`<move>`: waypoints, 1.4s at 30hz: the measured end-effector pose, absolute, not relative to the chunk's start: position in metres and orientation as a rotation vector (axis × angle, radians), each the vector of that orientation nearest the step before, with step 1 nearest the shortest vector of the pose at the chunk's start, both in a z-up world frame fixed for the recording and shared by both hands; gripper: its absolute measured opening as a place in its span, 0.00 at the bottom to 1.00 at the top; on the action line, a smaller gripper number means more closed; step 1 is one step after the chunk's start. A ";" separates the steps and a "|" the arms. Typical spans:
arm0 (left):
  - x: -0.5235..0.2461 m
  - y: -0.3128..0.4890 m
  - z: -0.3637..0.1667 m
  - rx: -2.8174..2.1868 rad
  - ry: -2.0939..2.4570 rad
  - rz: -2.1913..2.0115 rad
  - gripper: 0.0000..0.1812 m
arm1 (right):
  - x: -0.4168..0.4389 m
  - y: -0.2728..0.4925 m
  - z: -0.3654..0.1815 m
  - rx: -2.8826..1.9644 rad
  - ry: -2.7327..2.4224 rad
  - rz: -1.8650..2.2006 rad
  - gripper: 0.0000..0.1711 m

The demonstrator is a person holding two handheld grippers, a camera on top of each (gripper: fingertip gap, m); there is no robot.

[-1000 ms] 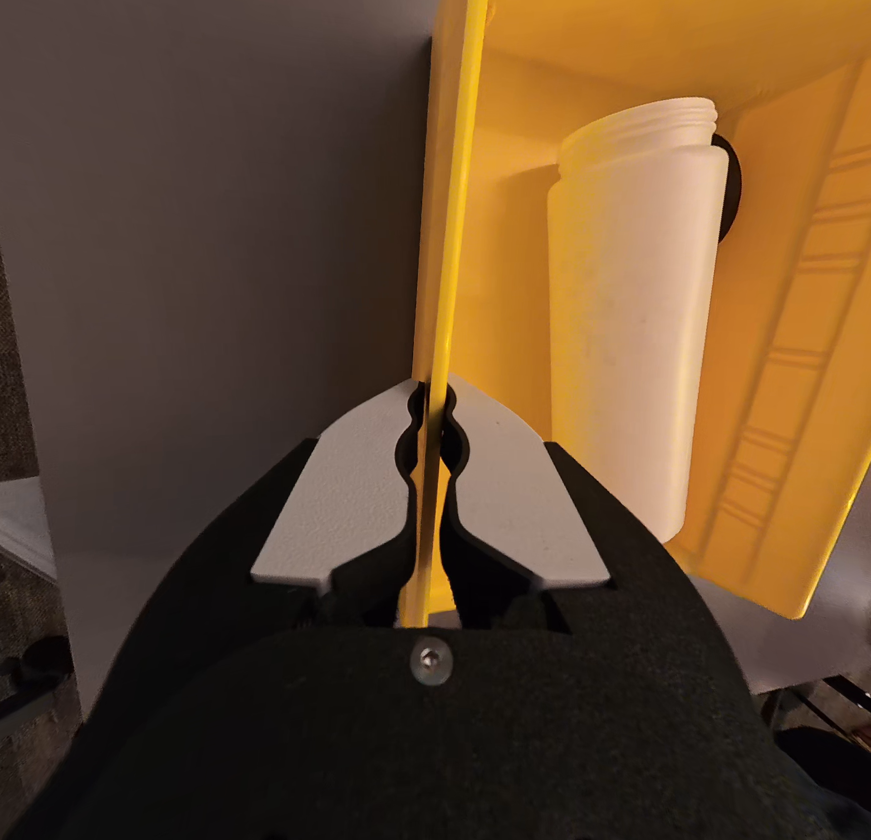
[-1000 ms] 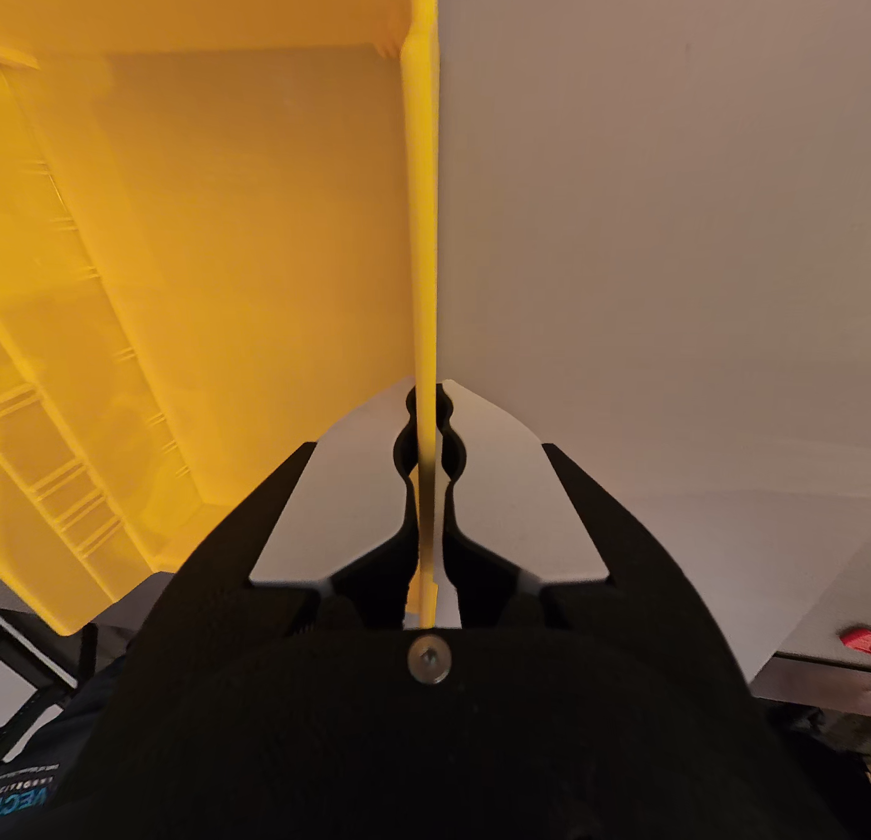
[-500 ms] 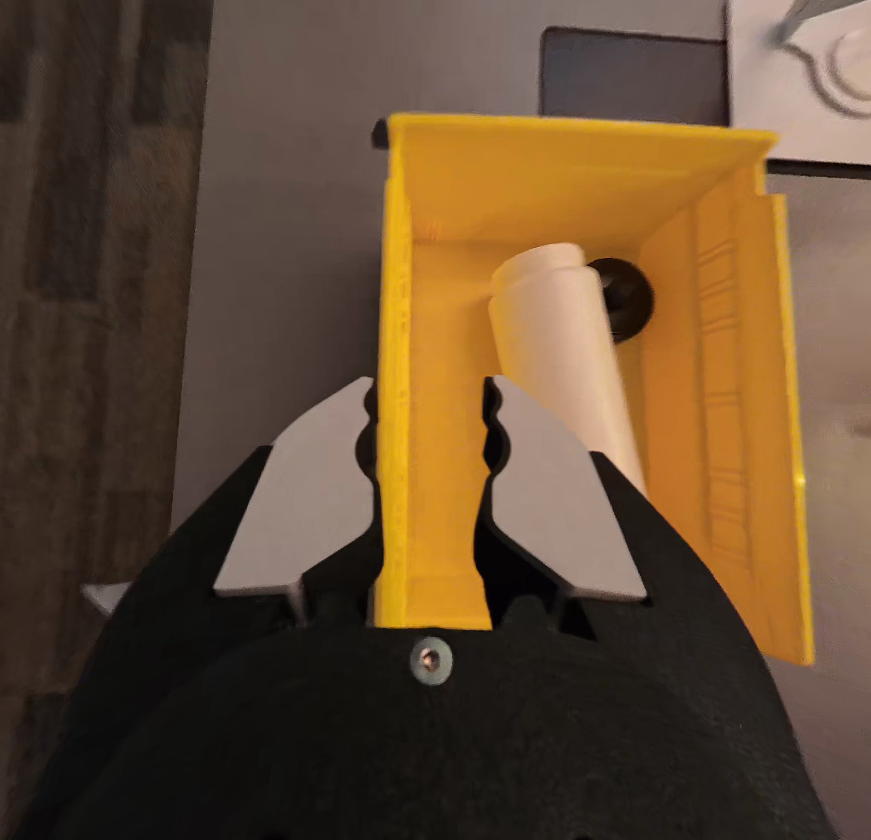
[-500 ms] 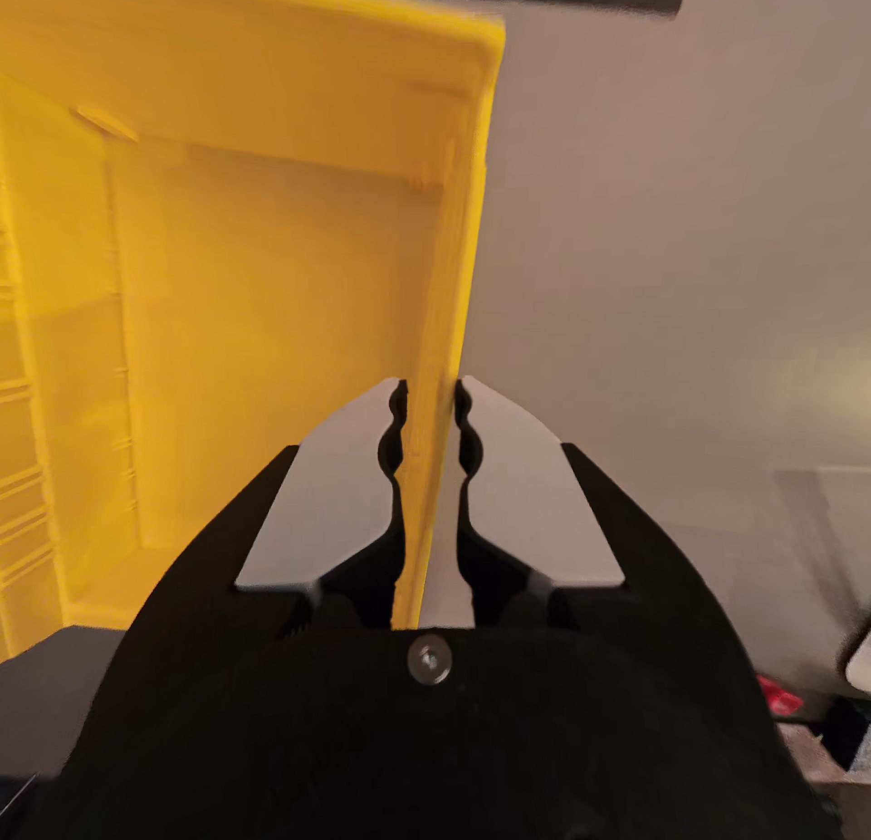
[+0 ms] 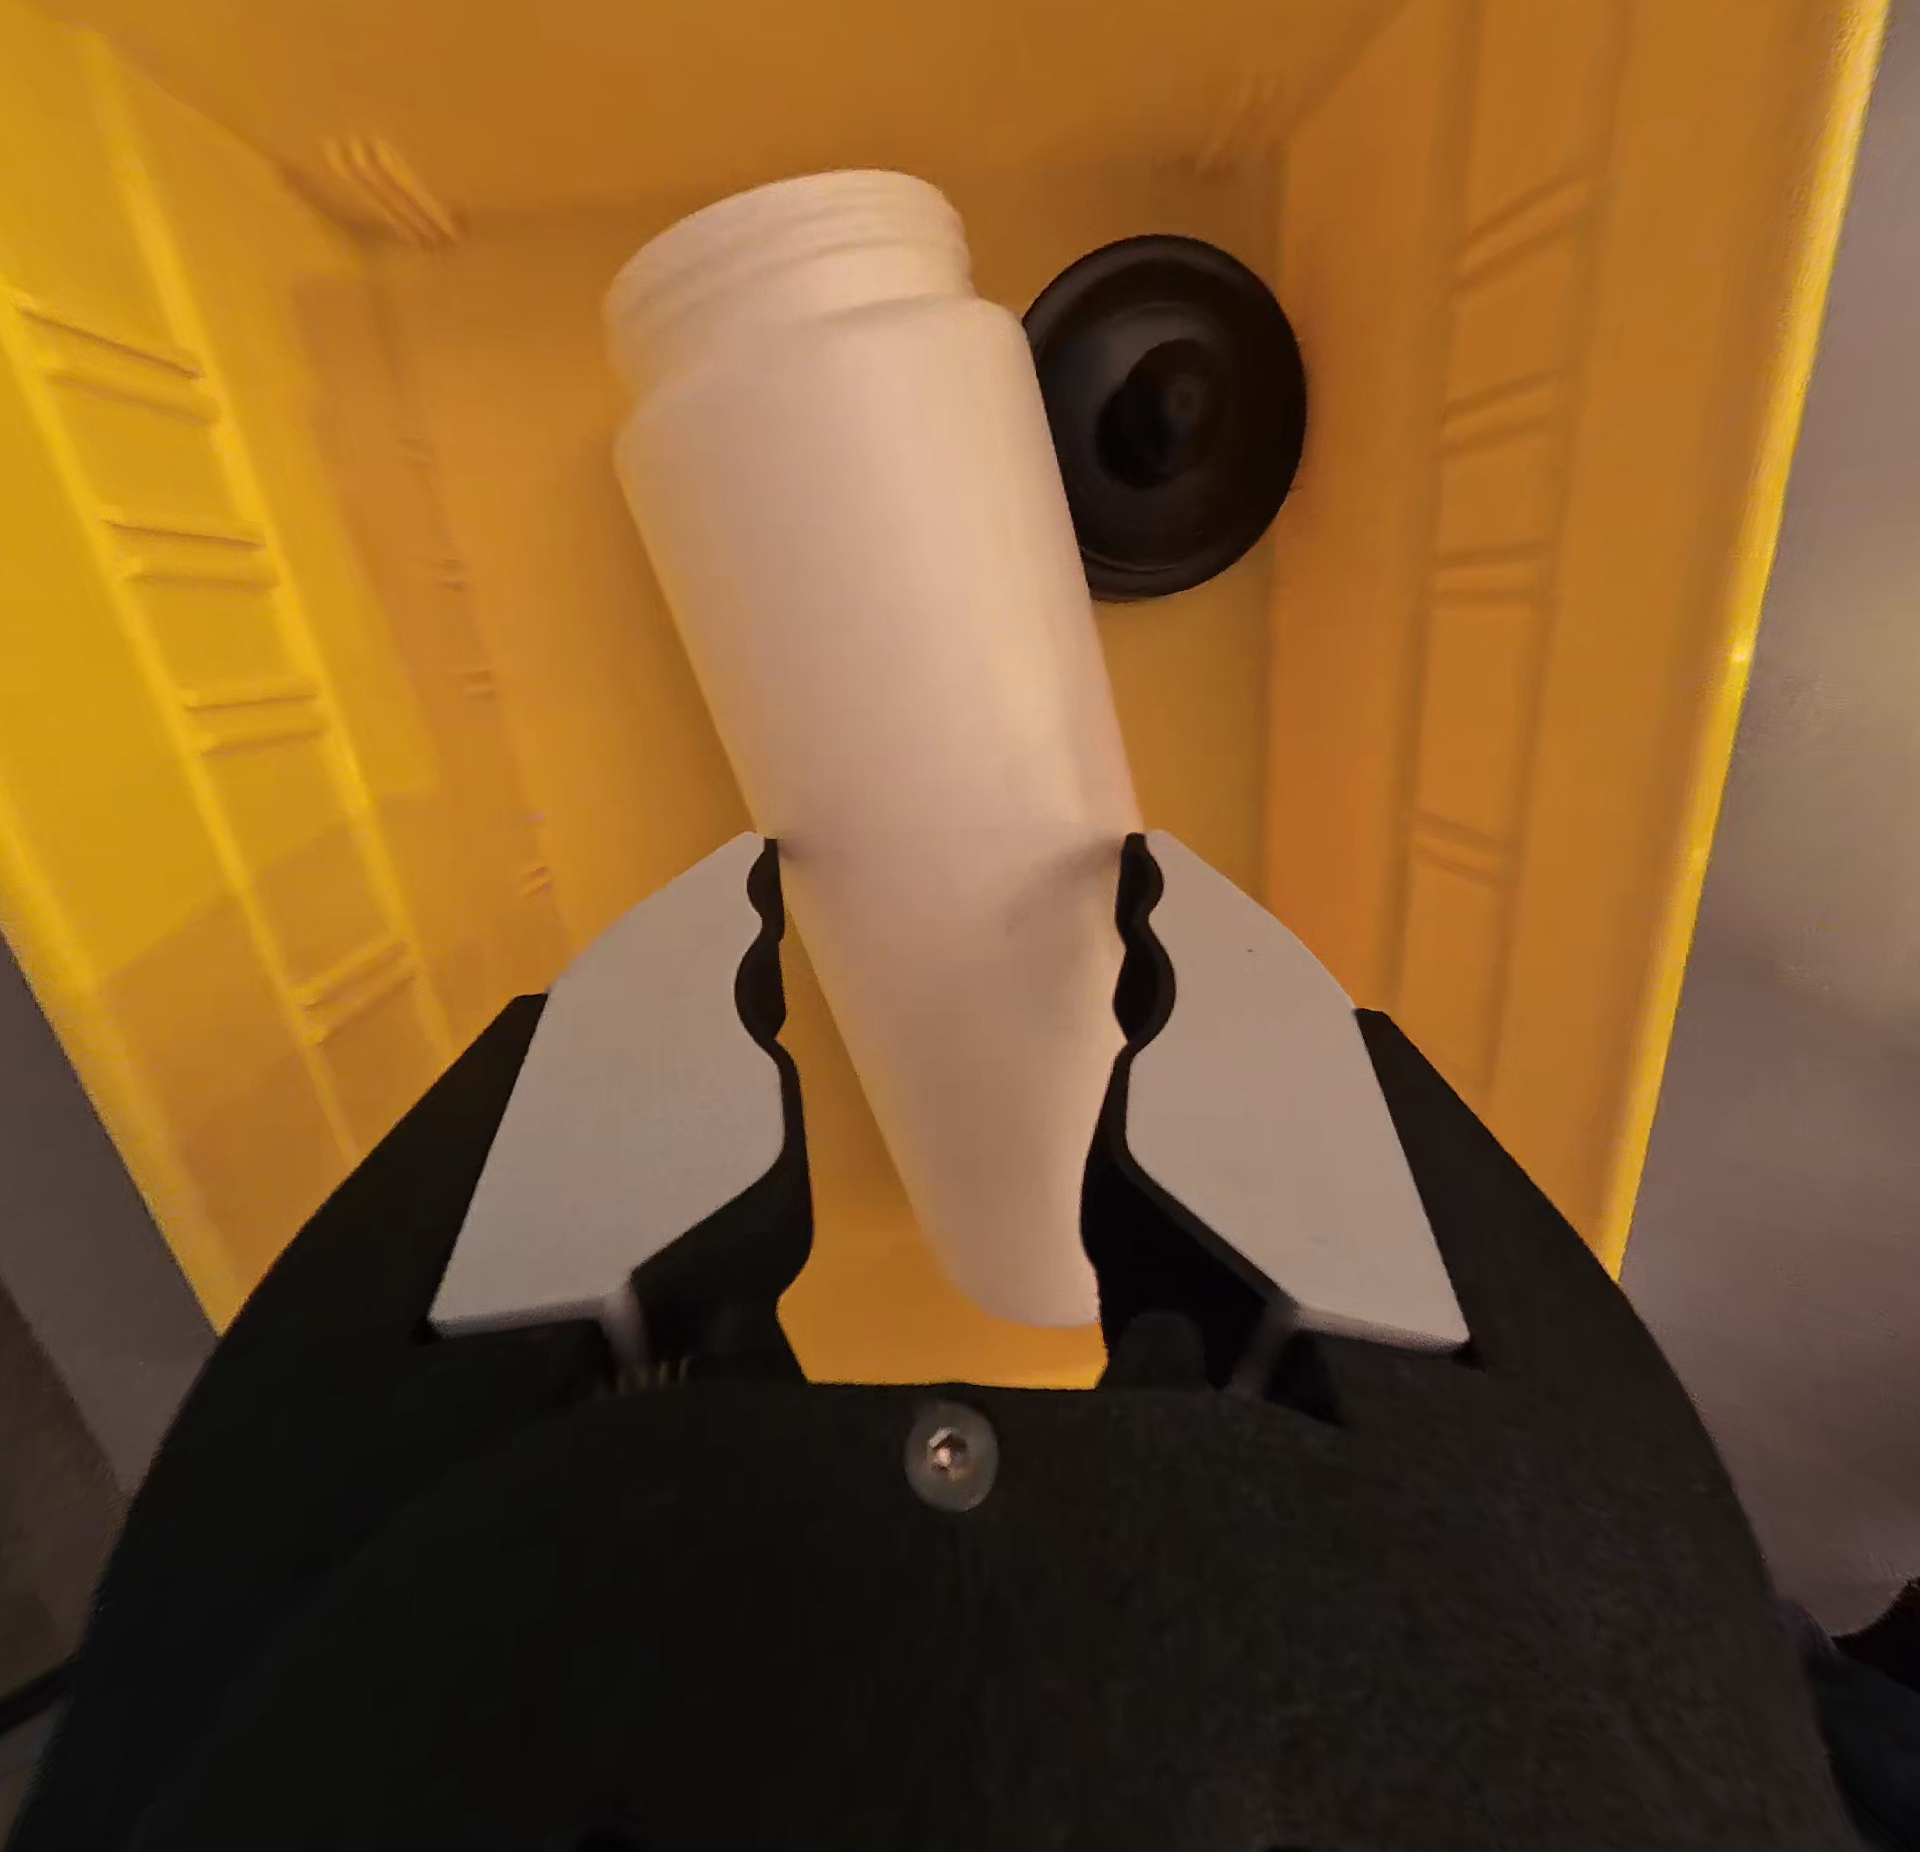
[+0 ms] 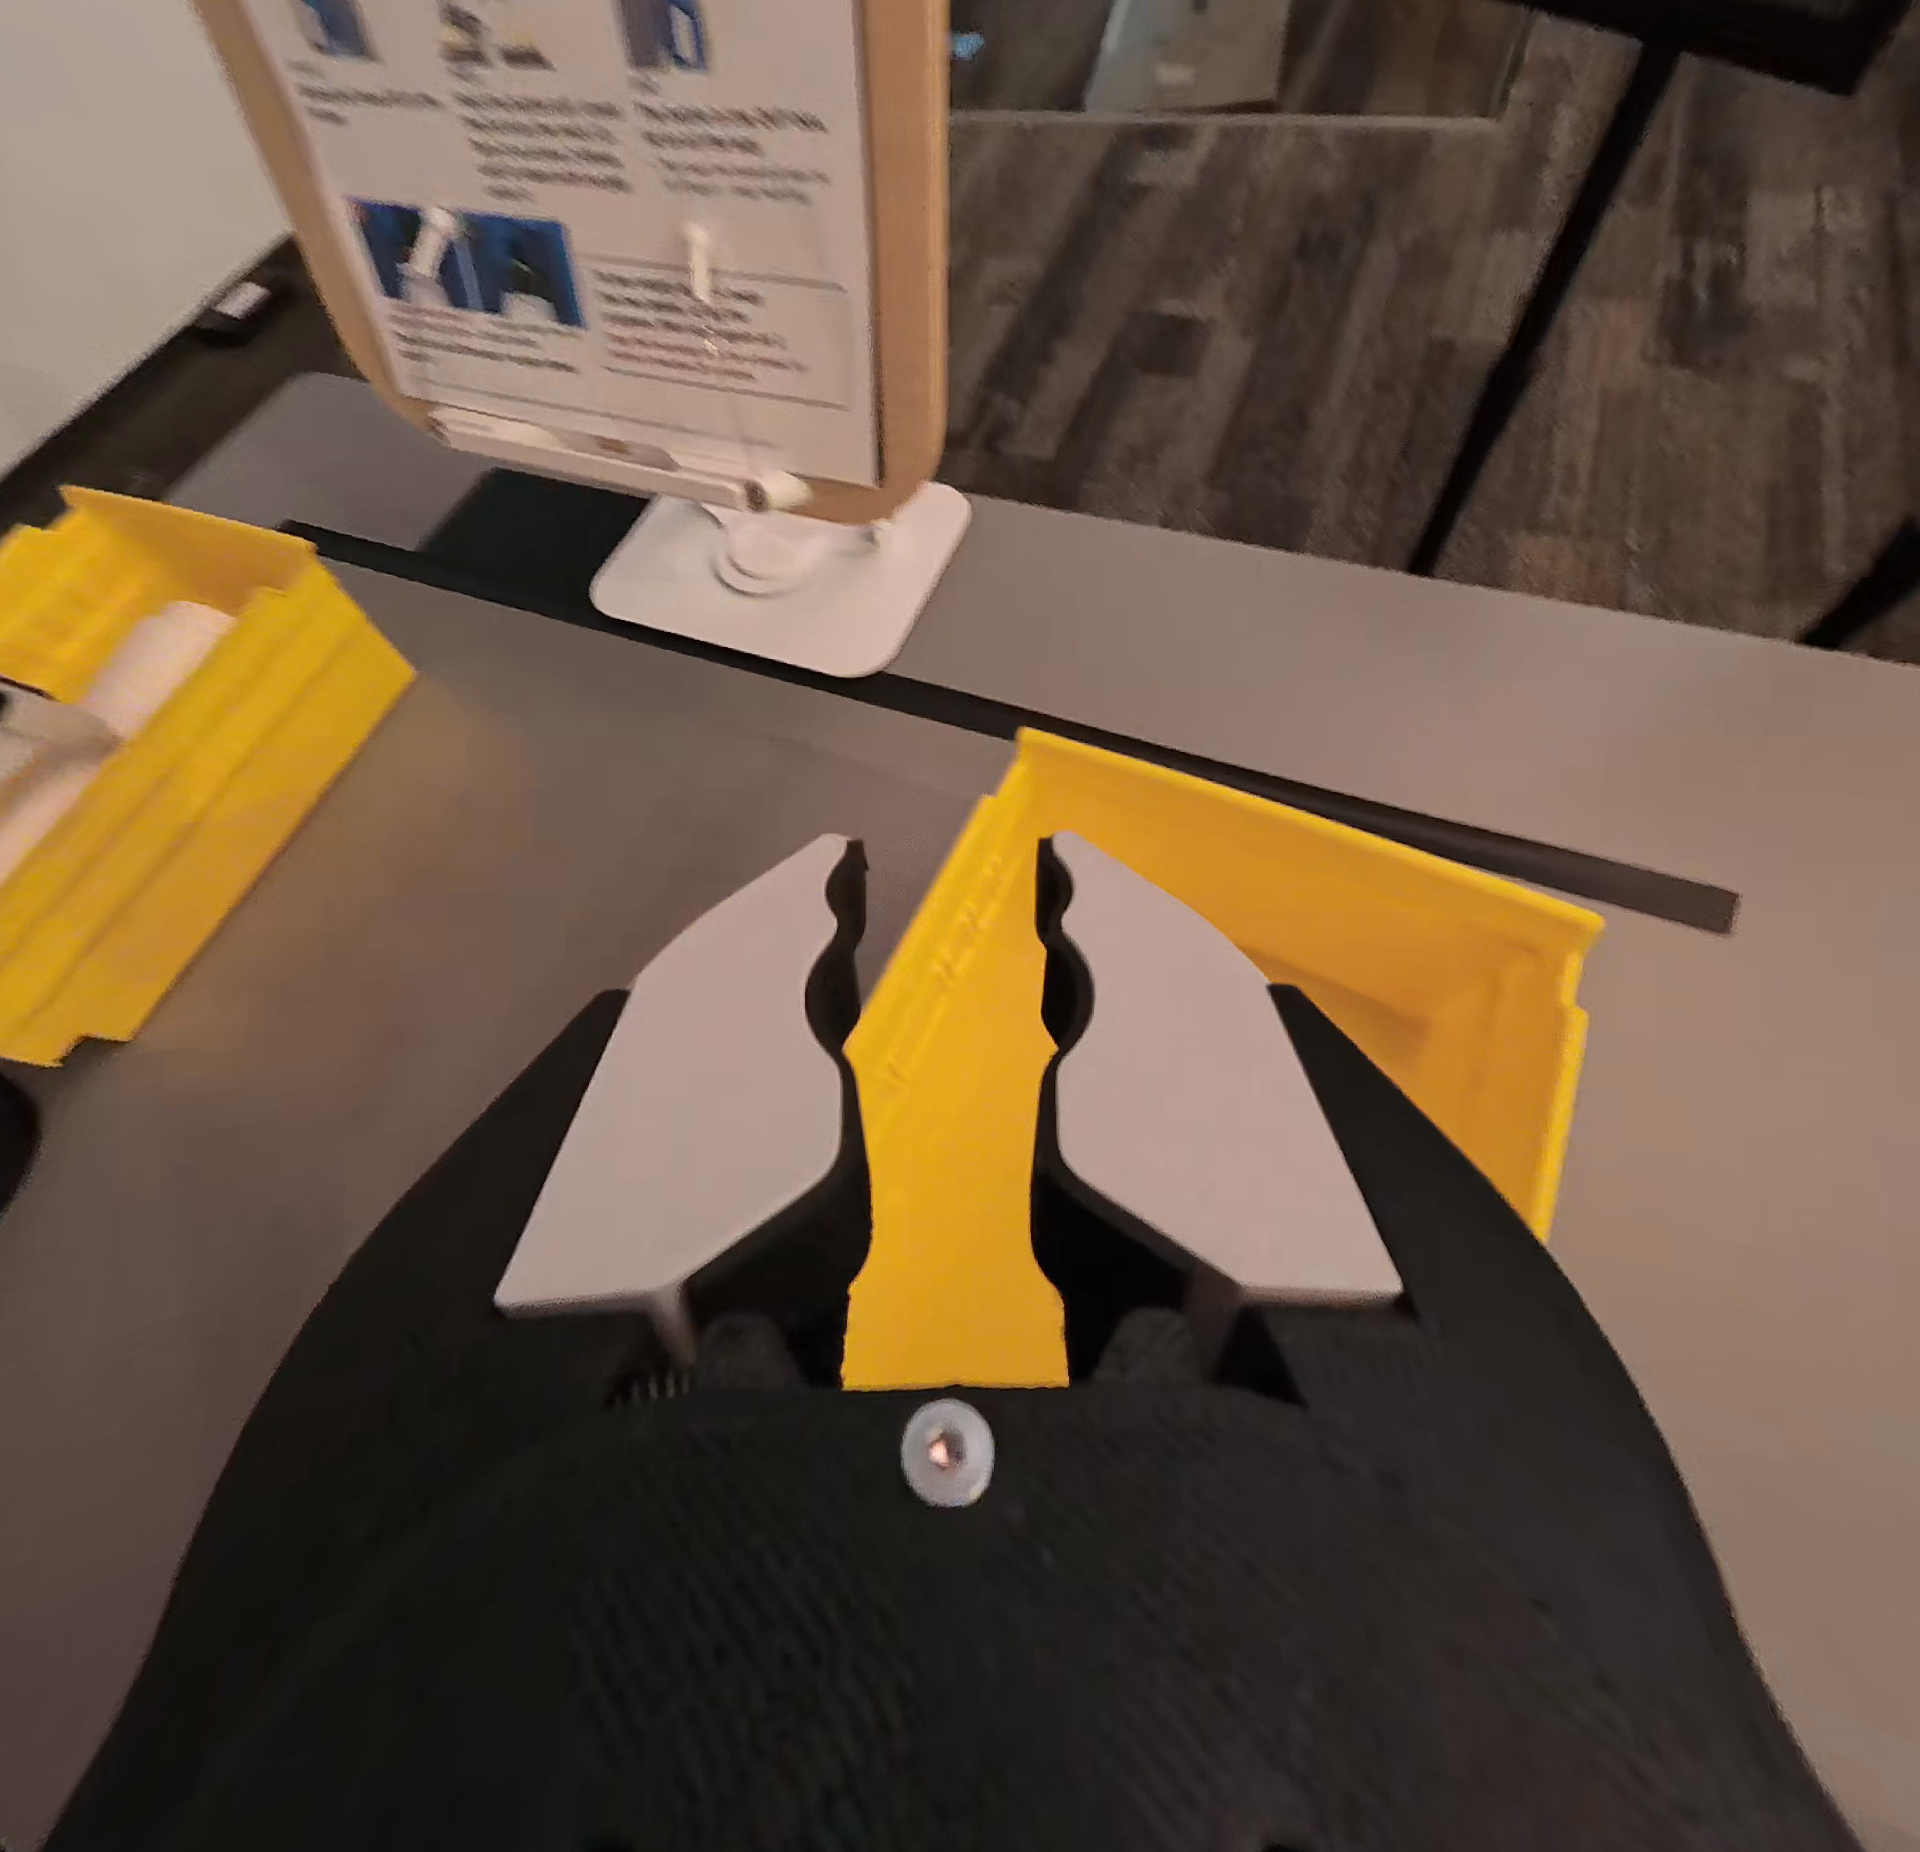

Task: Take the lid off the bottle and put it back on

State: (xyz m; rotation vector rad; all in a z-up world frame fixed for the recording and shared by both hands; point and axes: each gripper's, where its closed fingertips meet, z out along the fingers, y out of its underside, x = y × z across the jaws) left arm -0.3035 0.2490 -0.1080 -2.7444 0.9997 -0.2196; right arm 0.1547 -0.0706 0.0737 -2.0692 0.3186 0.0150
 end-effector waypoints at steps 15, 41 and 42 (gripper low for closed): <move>-0.307 0.246 -0.134 -2.877 1.005 -0.019 0.46 | 0.121 -0.056 0.065 -2.087 0.200 0.187 0.19; -0.243 0.208 0.051 -2.059 1.029 -0.466 0.46 | 0.094 -0.043 0.063 -2.111 0.084 0.154 0.18; -0.227 0.191 0.060 -1.998 1.071 -0.538 0.46 | 0.093 -0.043 0.064 -2.112 0.078 0.148 0.18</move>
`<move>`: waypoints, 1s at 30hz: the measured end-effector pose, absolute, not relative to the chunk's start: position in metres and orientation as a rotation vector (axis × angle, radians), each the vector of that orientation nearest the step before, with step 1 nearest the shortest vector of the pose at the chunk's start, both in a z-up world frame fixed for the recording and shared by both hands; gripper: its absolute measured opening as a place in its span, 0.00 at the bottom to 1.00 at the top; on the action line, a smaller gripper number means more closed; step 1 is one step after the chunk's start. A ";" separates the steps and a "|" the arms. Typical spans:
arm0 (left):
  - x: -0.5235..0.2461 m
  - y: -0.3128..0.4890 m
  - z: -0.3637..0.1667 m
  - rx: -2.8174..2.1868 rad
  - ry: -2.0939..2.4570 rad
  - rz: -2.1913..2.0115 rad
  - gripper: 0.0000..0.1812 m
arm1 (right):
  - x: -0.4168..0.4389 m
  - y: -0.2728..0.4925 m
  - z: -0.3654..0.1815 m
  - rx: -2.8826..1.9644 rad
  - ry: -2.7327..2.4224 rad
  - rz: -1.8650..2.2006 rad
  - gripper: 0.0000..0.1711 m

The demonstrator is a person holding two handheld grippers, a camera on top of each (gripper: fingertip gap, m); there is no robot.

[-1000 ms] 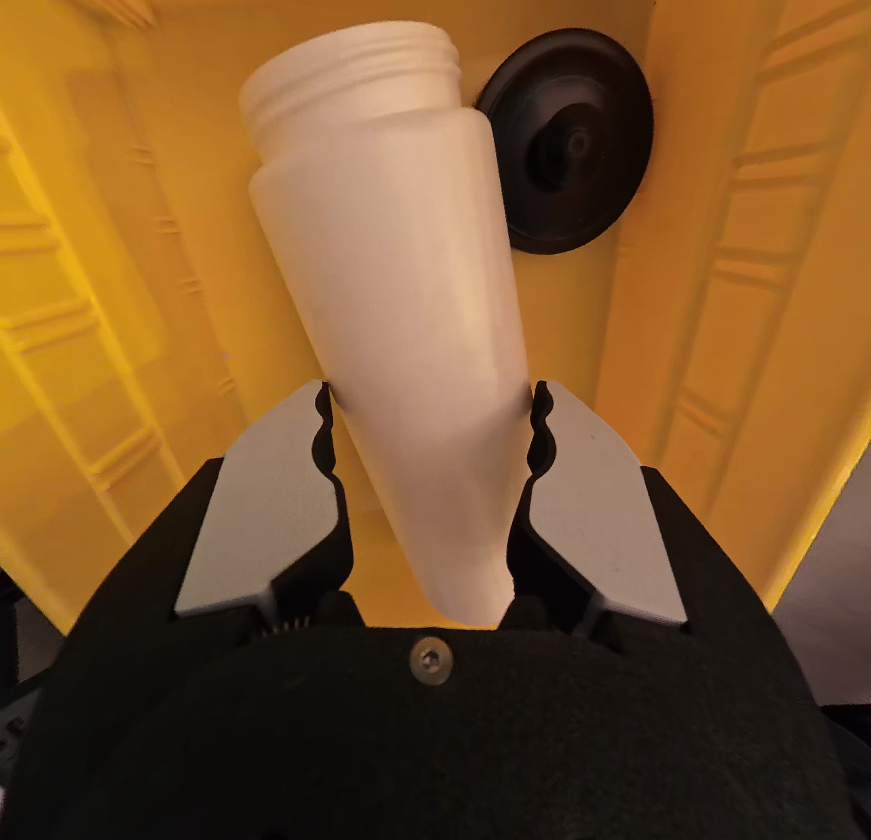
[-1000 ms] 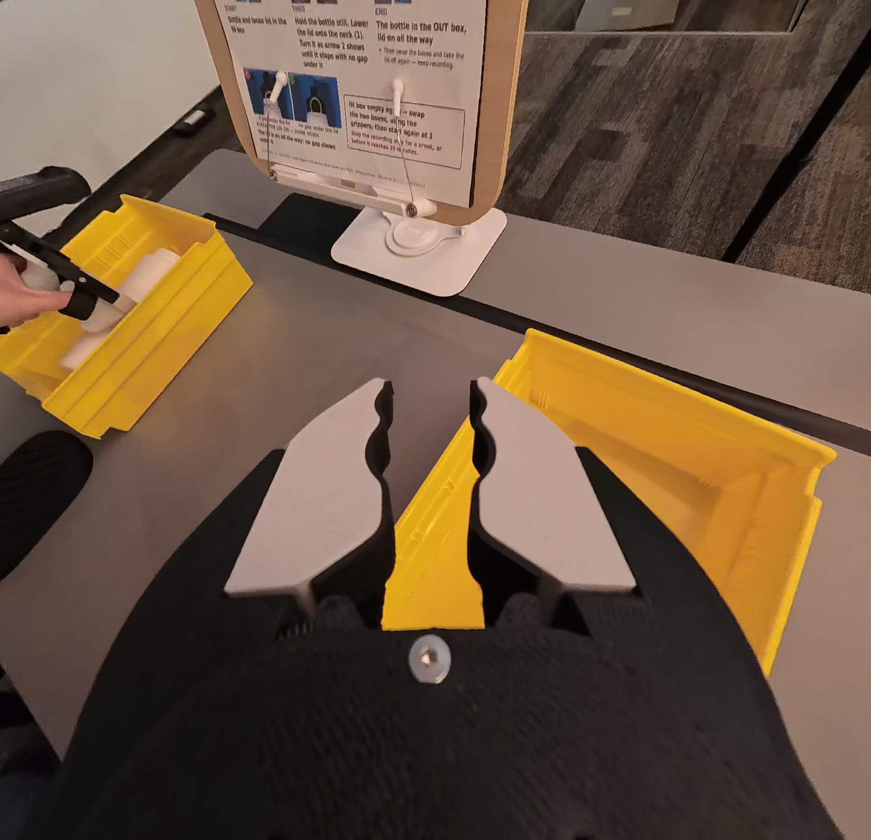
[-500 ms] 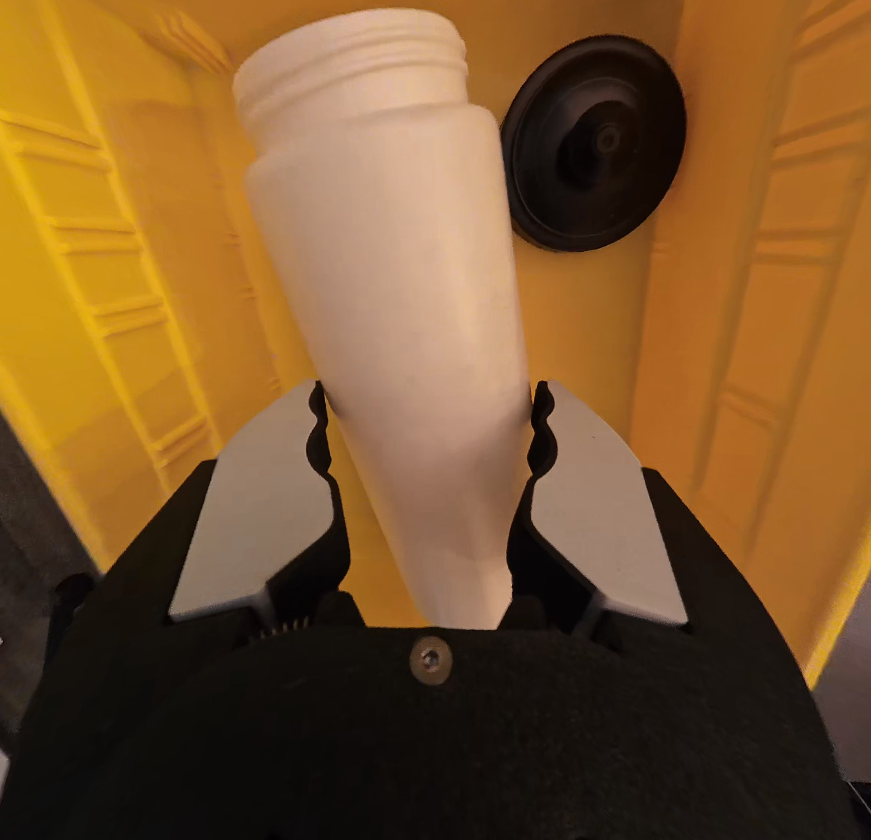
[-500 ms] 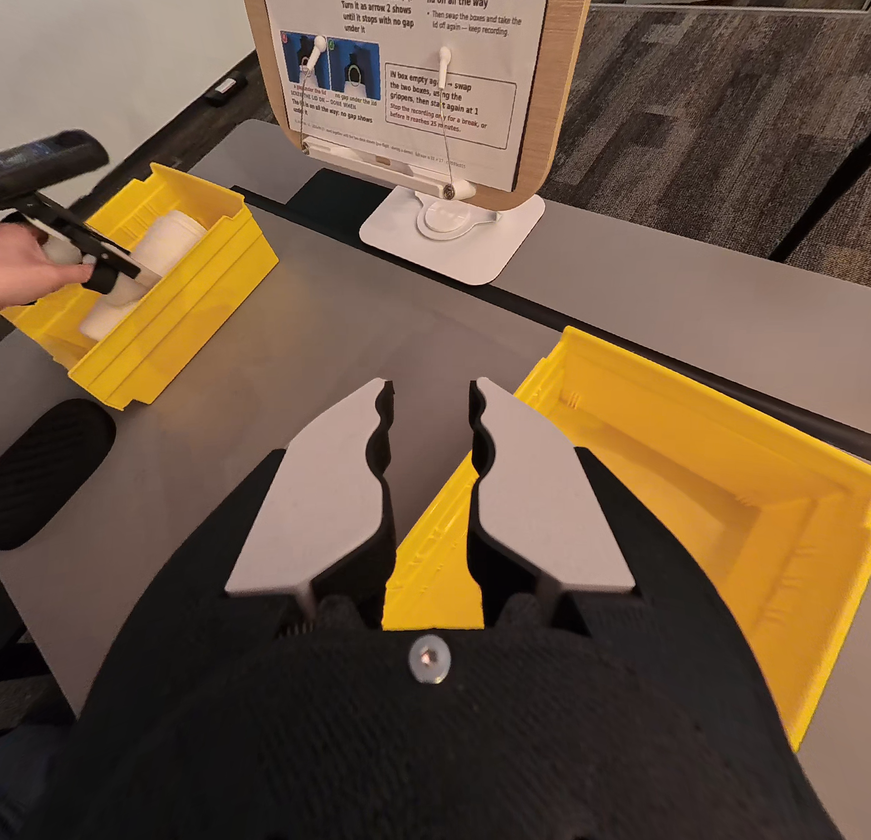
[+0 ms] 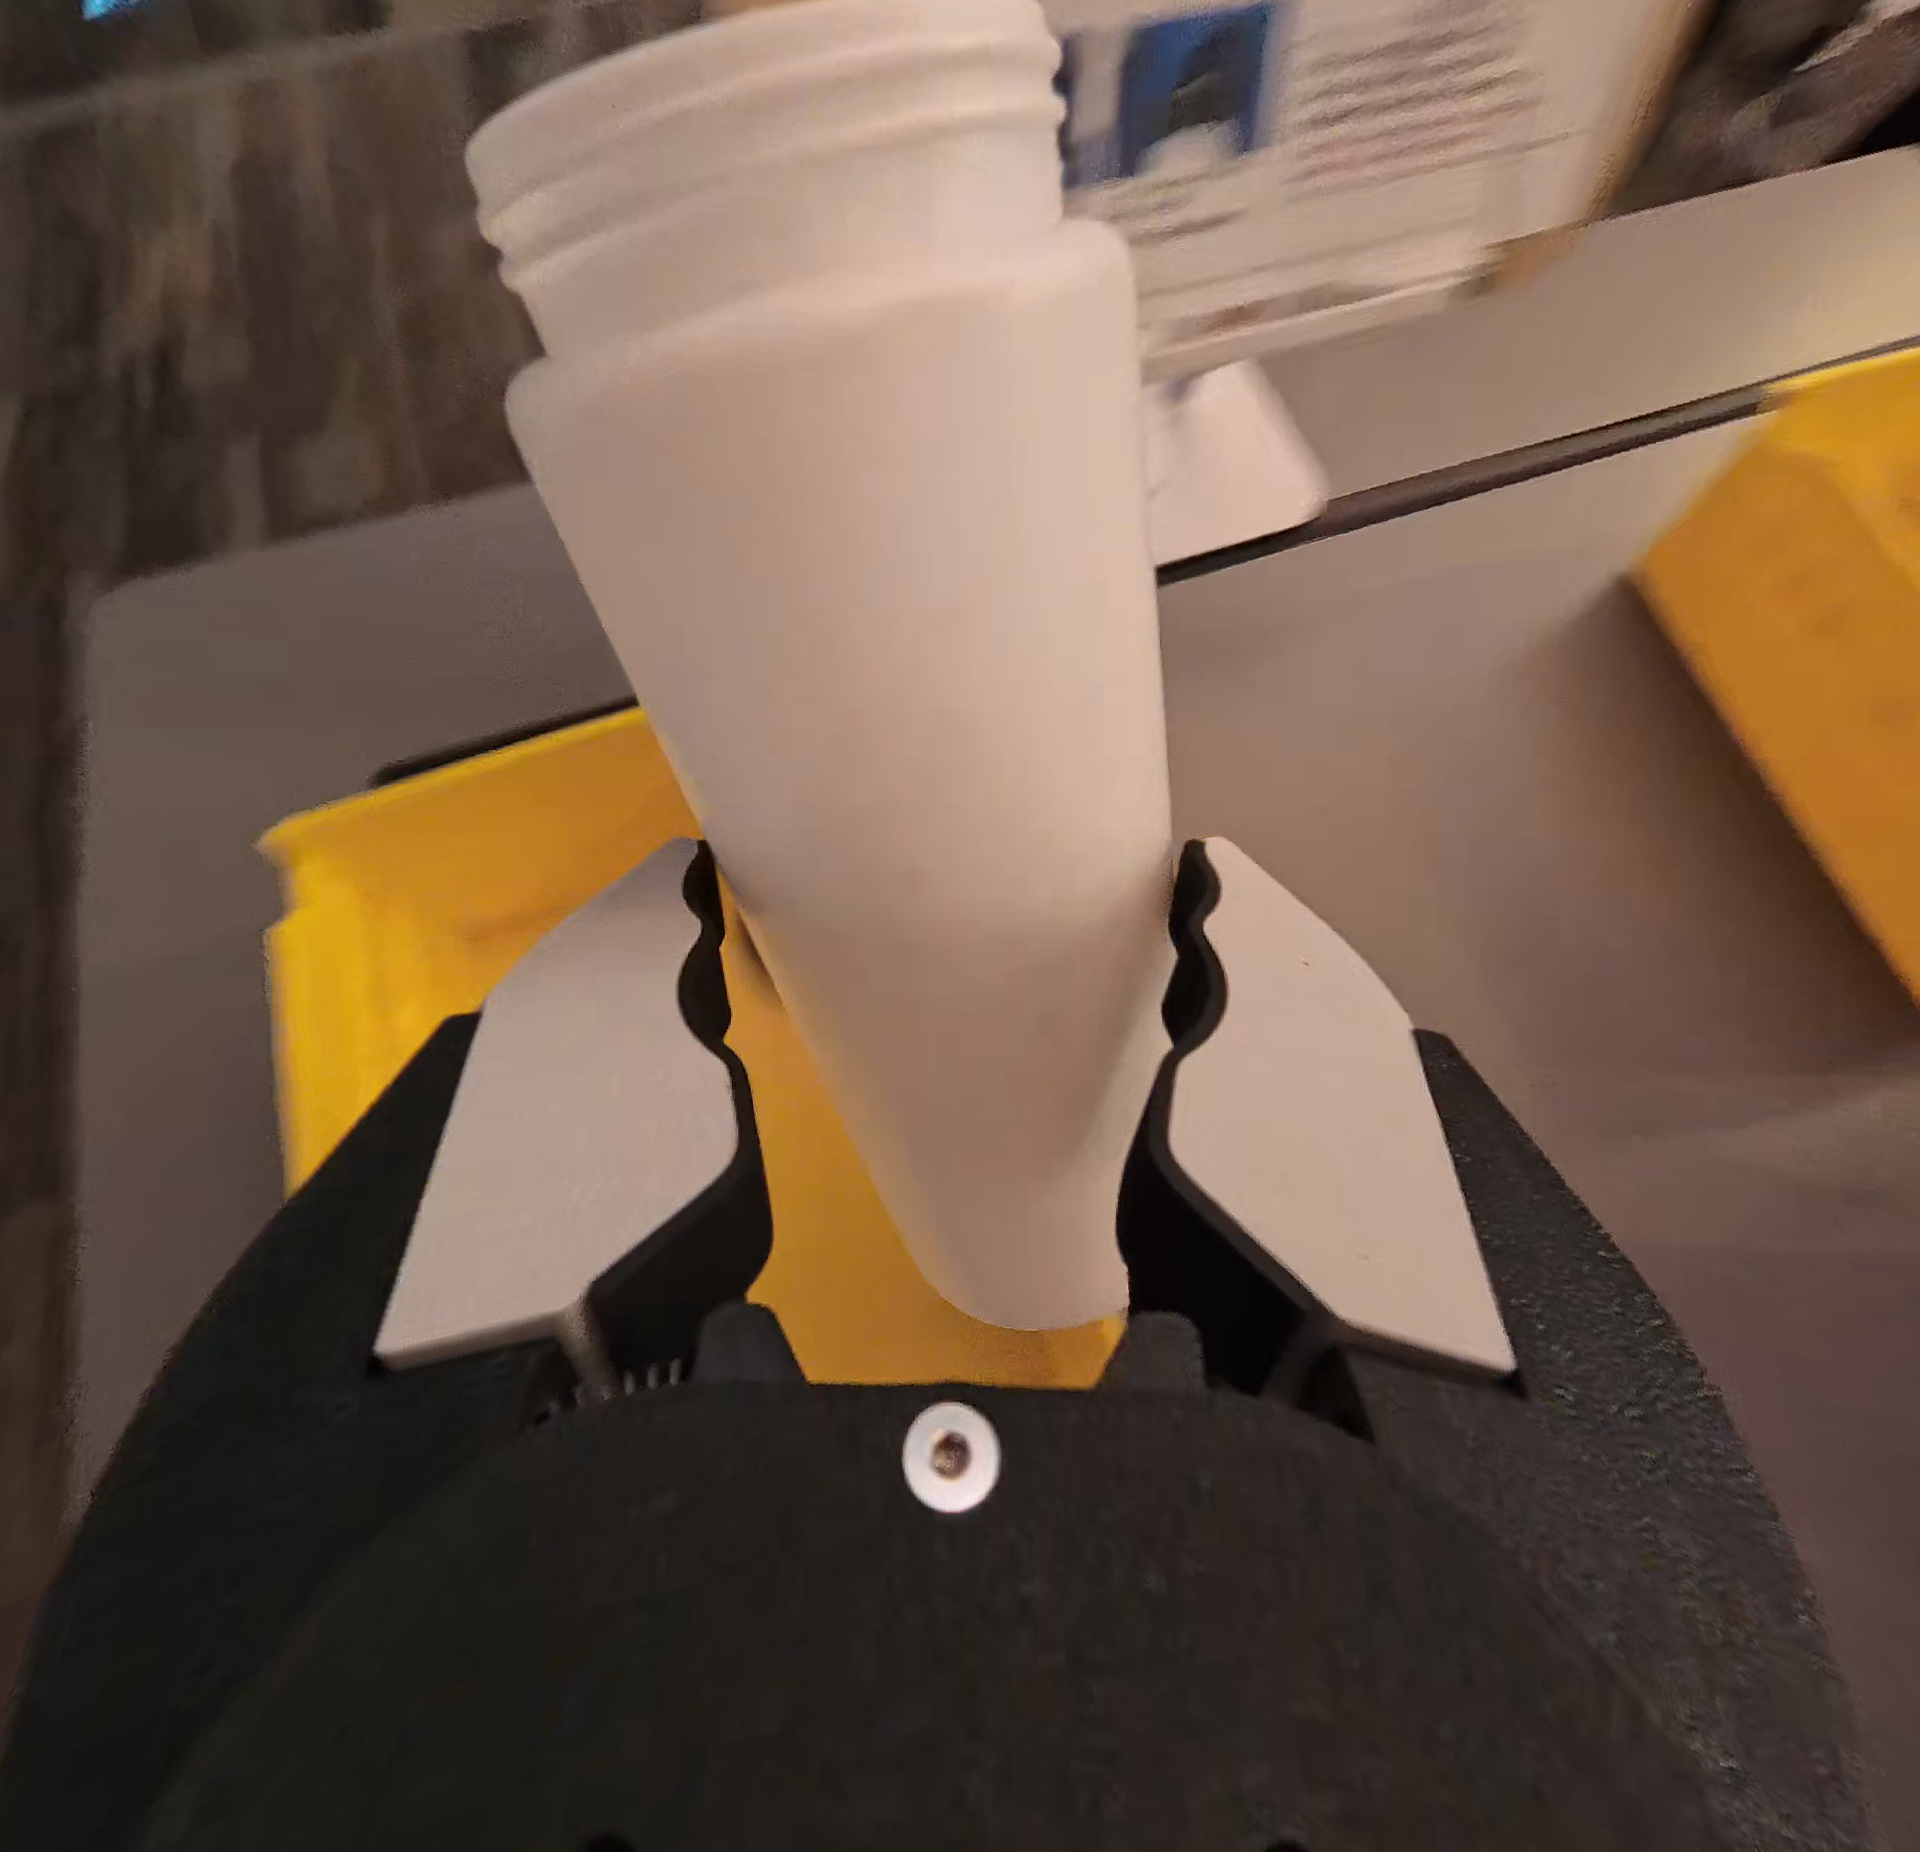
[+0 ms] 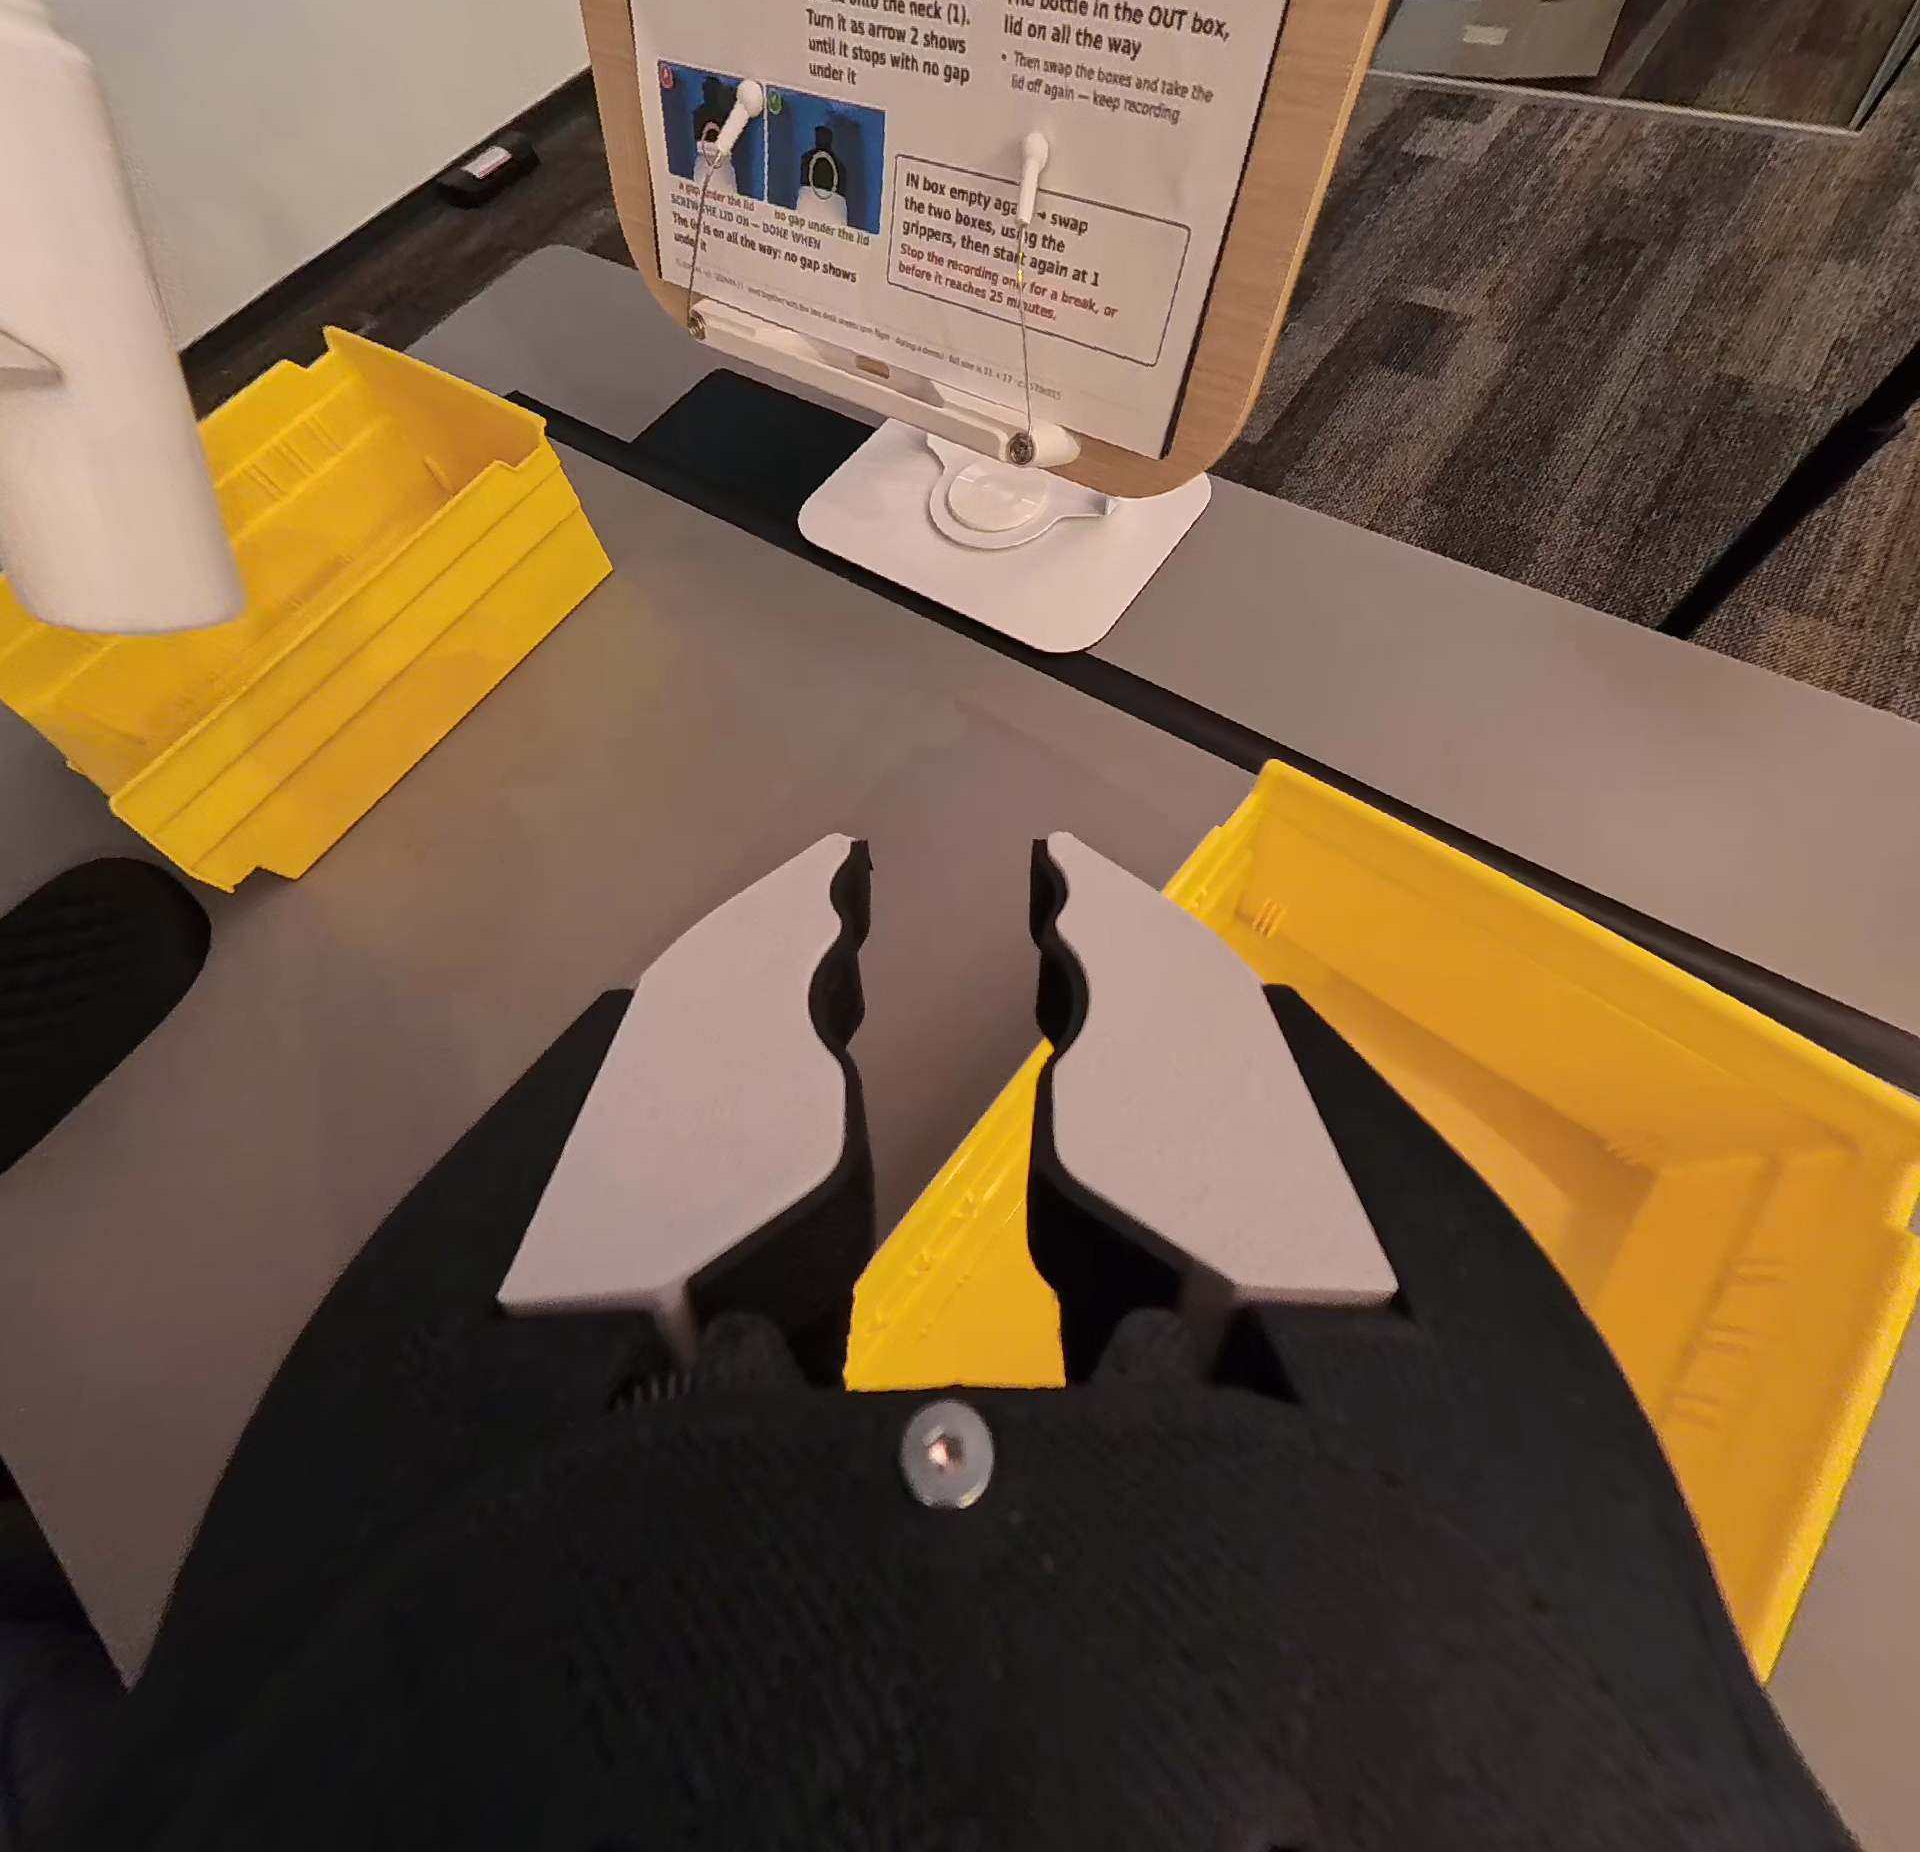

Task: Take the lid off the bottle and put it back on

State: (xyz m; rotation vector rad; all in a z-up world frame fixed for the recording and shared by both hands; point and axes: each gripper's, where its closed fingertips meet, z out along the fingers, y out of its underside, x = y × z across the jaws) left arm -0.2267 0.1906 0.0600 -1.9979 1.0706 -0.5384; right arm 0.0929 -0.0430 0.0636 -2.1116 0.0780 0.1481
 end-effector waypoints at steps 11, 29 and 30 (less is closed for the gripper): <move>-0.076 0.066 -0.007 -1.425 1.289 -0.938 0.46 | 0.090 -0.047 0.065 -2.107 0.049 0.133 0.18; -0.073 0.052 -0.059 -1.329 1.330 -0.945 0.45 | 0.100 -0.053 0.072 -2.074 0.071 0.149 0.18; -0.074 0.051 -0.059 -1.324 1.332 -0.937 0.45 | 0.100 -0.053 0.072 -2.077 0.069 0.148 0.18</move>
